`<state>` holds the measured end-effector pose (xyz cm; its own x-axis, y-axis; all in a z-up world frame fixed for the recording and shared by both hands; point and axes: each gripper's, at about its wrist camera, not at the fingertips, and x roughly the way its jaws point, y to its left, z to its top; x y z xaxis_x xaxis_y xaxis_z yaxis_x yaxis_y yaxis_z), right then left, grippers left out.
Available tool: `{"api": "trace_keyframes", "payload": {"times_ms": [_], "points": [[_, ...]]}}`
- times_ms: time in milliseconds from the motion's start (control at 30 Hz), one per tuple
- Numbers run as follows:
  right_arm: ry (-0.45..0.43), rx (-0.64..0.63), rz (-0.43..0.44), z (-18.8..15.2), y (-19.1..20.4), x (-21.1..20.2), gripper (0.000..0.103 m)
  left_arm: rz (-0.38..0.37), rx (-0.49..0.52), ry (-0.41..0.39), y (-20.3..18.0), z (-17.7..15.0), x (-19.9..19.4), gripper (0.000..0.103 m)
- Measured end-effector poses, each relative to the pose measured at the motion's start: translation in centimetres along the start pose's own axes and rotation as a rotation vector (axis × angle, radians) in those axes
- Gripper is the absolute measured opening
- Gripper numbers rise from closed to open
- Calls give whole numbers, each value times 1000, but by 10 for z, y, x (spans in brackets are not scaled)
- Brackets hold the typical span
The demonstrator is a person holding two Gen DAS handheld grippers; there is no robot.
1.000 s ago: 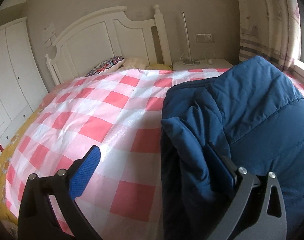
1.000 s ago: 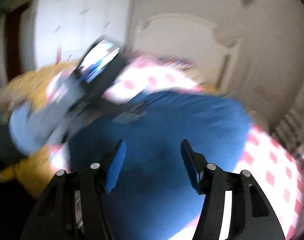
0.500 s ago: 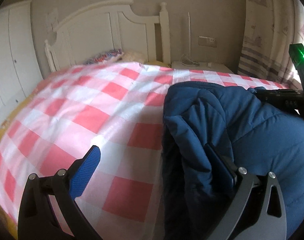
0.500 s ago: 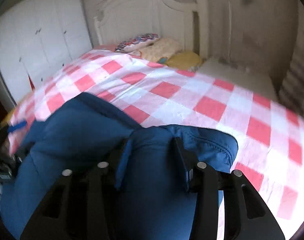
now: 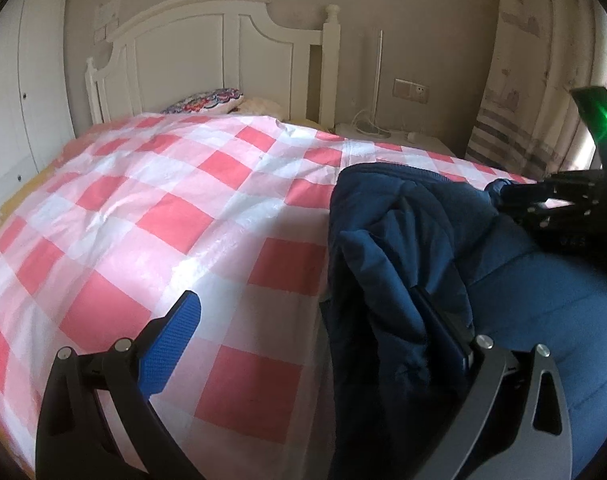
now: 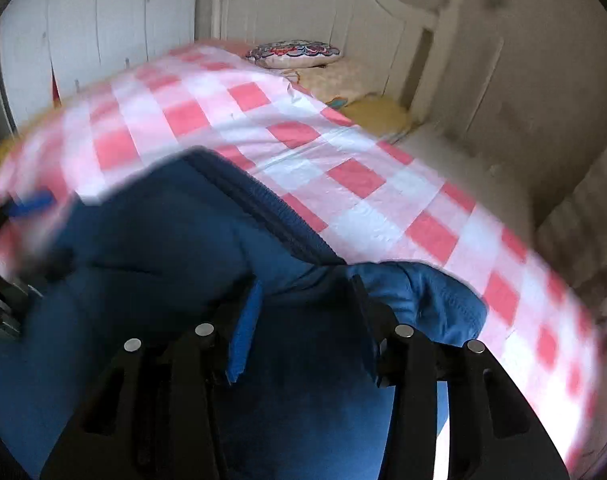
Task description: Fold large clothes
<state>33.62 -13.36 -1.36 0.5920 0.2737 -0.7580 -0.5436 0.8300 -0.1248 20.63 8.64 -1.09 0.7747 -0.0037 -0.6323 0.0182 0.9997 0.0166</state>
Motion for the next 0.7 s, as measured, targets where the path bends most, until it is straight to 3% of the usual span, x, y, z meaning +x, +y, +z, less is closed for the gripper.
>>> {"api": "trace_keyframes", "payload": {"times_ms": [133, 267, 333, 367, 433, 500, 633, 700], "points": [[54, -46, -109, 17, 12, -11, 43, -15, -8, 3, 2, -1, 0, 101], [-78, -88, -86, 34, 40, -35, 43, -13, -7, 1, 2, -2, 0, 101], [-5, -124, -104, 36, 52, -14, 43, -10, -10, -1, 2, -2, -1, 101], [85, -177, -127, 32, 60, 10, 43, -1, -12, -1, 2, -2, -1, 101], [112, -173, -128, 35, 62, 18, 43, 0, -20, 10, 3, -3, 1, 101], [108, -168, -128, 38, 61, 12, 43, -9, -22, 11, 4, -3, 1, 101], [20, -137, -132, 38, 59, -10, 46, -10, -19, 8, 3, -3, 0, 101], [64, -143, -129, 34, 60, 2, 47, -20, -25, 13, 5, -3, 1, 101]]}}
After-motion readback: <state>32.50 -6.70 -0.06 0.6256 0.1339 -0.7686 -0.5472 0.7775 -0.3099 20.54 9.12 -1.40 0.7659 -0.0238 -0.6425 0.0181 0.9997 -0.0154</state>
